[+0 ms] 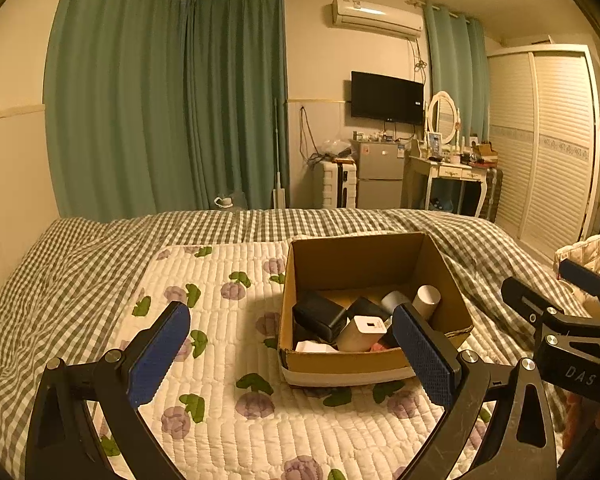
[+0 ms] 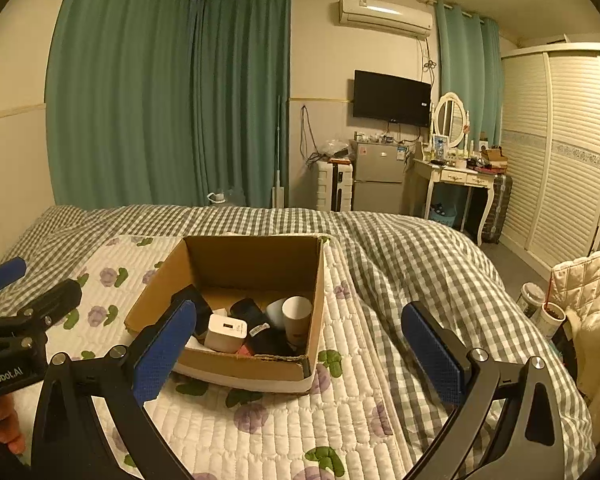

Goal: Organize rigid objects

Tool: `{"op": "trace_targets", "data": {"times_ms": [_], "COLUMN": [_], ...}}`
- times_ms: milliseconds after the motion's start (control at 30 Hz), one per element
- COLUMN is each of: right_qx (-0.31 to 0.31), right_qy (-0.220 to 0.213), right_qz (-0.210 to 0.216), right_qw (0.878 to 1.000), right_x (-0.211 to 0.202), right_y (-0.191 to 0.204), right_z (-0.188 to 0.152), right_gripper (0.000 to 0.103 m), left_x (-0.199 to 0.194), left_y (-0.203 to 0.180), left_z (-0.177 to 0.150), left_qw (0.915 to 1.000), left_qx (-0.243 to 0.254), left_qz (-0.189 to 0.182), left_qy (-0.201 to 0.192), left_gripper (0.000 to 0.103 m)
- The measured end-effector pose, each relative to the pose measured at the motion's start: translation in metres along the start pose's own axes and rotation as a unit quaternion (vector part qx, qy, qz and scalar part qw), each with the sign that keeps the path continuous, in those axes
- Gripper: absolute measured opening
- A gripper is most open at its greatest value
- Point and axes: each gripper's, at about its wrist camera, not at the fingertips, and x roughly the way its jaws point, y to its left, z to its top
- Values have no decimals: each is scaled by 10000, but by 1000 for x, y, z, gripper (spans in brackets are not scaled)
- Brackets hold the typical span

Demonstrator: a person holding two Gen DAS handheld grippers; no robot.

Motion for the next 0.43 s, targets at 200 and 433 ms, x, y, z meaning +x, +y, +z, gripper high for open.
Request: {"op": "trace_targets", "data": {"times_ms": [200,433], "right_qx": [-4,-7], "right_qy": [40,68], "right_qz": [-2,-2], "right_qw": [10000,10000], "right_x": [1,3], "right_y": [1,2], "right_z": [0,-1], "right_gripper": [103,103], "left_x": [-1,0], "left_y": [-2,5], "left_z": [-3,-5], "left_qw": [10000,10000], "left_qx": [55,-95], "left_qz": [44,-22], "left_qy": [-20,10], "left_gripper": [103,103]}}
